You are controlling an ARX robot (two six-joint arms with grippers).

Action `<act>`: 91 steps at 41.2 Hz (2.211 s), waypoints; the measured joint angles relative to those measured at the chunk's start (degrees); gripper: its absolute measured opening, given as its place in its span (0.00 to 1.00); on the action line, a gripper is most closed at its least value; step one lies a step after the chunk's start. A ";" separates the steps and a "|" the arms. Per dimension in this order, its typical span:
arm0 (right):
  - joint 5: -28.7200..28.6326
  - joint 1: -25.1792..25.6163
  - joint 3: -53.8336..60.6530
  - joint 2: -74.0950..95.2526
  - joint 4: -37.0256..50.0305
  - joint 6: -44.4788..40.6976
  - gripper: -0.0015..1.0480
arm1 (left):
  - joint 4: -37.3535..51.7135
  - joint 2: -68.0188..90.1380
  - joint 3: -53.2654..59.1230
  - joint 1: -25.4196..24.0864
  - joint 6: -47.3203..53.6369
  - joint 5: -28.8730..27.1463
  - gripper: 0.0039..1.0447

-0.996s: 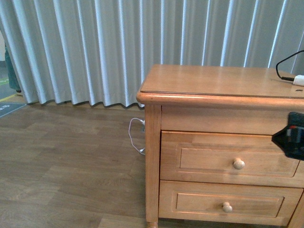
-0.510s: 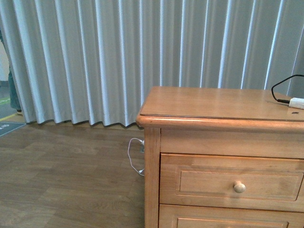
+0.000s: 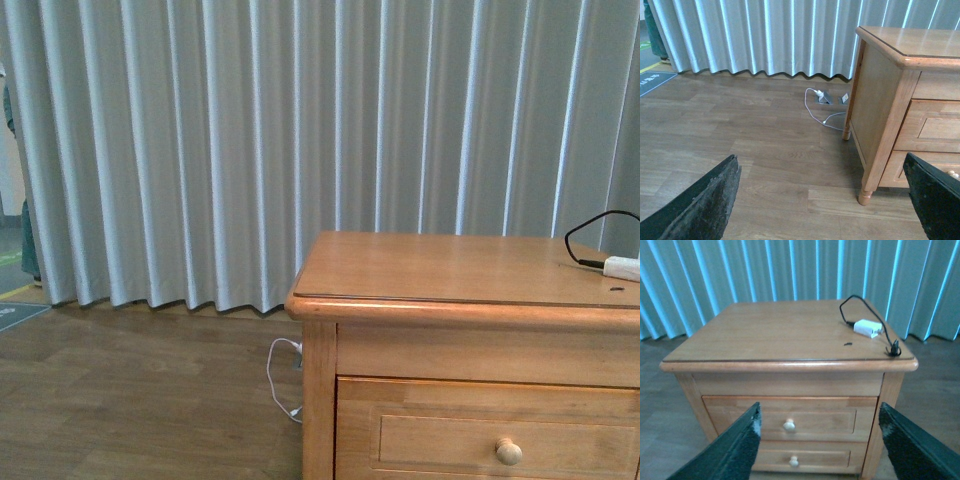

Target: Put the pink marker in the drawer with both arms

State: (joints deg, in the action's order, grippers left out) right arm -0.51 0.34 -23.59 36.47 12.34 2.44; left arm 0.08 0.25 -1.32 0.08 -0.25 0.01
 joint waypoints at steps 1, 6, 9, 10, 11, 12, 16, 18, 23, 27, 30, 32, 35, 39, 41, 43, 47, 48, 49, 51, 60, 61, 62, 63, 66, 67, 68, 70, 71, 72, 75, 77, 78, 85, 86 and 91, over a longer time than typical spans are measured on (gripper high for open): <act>0.13 -0.04 1.09 -0.63 1.11 -0.48 0.61 | 0.00 0.00 0.00 0.00 0.00 0.00 0.94; 0.48 -0.11 5.38 -3.08 3.13 -1.36 0.44 | 0.00 0.00 0.00 0.00 0.00 0.00 0.94; 0.48 -0.11 7.91 -4.42 3.63 -1.75 0.32 | 0.00 0.00 0.00 0.00 0.00 0.00 0.94; 0.48 -0.13 8.90 -5.03 3.80 -1.81 0.27 | 0.00 0.00 0.00 0.00 0.00 0.00 0.94; 0.48 -0.13 9.79 -5.68 4.02 -1.86 0.22 | 0.00 0.00 0.00 0.00 0.00 0.00 0.94; 0.48 -0.13 10.54 -6.34 4.13 -1.90 0.17 | 0.00 0.00 0.00 0.00 0.00 0.00 0.94; 0.48 -0.13 13.09 -8.92 4.33 -2.16 0.01 | 0.00 0.00 0.00 0.00 0.00 0.00 0.94; 0.48 -0.13 14.12 -9.94 4.33 -2.23 0.01 | 0.00 0.00 0.00 0.00 0.00 0.00 0.94; 0.48 -0.13 15.85 -11.91 4.24 -2.23 0.01 | 0.00 0.00 0.00 0.00 0.00 0.00 0.94; 0.48 -0.13 17.07 -13.53 3.91 -2.23 0.01 | 0.00 0.00 0.00 0.00 0.00 0.00 0.94; 0.48 -0.13 17.92 -14.84 3.43 -2.21 0.01 | 0.00 0.00 0.00 0.00 0.00 0.00 0.94; 0.48 -0.13 18.38 -15.56 3.17 -2.23 0.01 | 0.00 0.00 0.00 0.00 0.00 0.00 0.94; 0.48 -0.13 19.12 -16.98 2.49 -2.23 0.01 | 0.00 0.00 0.00 0.00 0.00 0.00 0.94; 0.48 -0.13 19.96 -19.10 1.42 -2.23 0.01 | 0.00 0.00 0.00 0.00 0.00 0.00 0.94; 0.48 -0.13 20.39 -20.11 0.77 -2.23 0.01 | 0.00 0.00 0.00 0.00 0.00 0.00 0.94; 0.48 -0.13 20.72 -21.00 0.20 -2.23 0.01 | 0.00 0.00 0.00 0.00 0.00 0.00 0.94; 0.48 -0.13 21.35 -22.88 -1.05 -2.23 0.01 | 0.00 0.00 0.00 0.00 0.00 0.00 0.94; 0.46 -0.13 21.53 -23.26 -1.22 -2.23 0.01 | 0.00 0.00 0.00 0.00 0.00 0.00 0.94; 0.48 -0.13 22.16 -23.89 -0.72 -2.23 0.01 | 0.00 0.00 0.00 0.00 0.00 0.00 0.94; 0.46 -0.13 23.30 -24.90 -0.81 -2.25 0.01 | 0.00 0.00 0.00 0.00 0.00 0.00 0.94; 0.46 -0.17 23.26 -34.88 -11.91 -2.27 0.01 | -0.04 0.00 0.00 0.00 0.00 -0.02 0.94; 0.46 -0.17 23.26 -35.67 -12.00 -2.25 0.01 | -0.04 0.00 0.00 0.00 0.00 0.00 0.94; 0.48 -0.17 23.26 -36.00 -12.00 -2.25 0.01 | -0.04 0.00 0.00 0.00 0.00 0.00 0.94; 0.46 -0.17 23.26 -36.11 -12.00 -2.25 0.01 | -0.04 0.00 0.00 0.00 0.00 0.00 0.94; 0.46 -0.17 23.26 -36.13 -12.24 -2.25 0.01 | -0.04 0.00 0.00 0.00 0.00 0.00 0.94; 0.46 -0.17 23.26 -36.13 -12.24 -2.25 0.01 | -0.04 0.00 0.00 0.00 0.00 0.00 0.94; 0.46 -0.17 23.26 -36.17 -12.24 -2.25 0.01 | -0.04 0.00 0.00 0.00 0.00 0.00 0.94; 0.46 -0.17 23.26 -36.22 -12.24 -2.25 0.01 | -0.04 0.00 0.00 0.00 0.00 0.00 0.94; 0.46 -0.17 23.26 -36.22 -12.24 -2.25 0.01 | -0.04 0.00 0.00 0.00 0.00 0.00 0.94; 0.46 -0.17 23.26 -36.22 -12.24 -2.25 0.01 | -0.04 0.00 0.00 0.00 0.00 0.00 0.94; 0.46 -0.17 23.26 -36.22 -12.24 -2.32 0.02 | -0.04 0.00 0.00 0.00 0.00 0.00 0.94; 0.46 -0.17 23.26 -36.22 -12.24 -2.34 0.11 | -0.04 0.00 0.00 0.00 0.00 0.00 0.94; 0.46 -0.17 23.26 -36.22 -12.24 -2.34 0.16 | -0.04 0.00 0.00 0.00 0.00 0.00 0.94; 0.46 -0.17 23.26 -36.22 -12.24 -2.34 0.48 | -0.04 0.00 0.00 0.00 0.00 0.00 0.94; 0.46 -0.17 23.26 -36.22 -12.24 -2.34 0.52 | -0.04 0.00 0.00 0.00 0.00 0.00 0.94; 0.46 -0.17 23.26 -36.22 -12.24 -2.34 0.69 | -0.04 0.00 0.00 0.00 0.00 0.00 0.94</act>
State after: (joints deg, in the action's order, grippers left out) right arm -0.05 0.16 -0.34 0.25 0.10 0.10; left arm 0.03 0.25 -1.32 0.08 -0.25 0.01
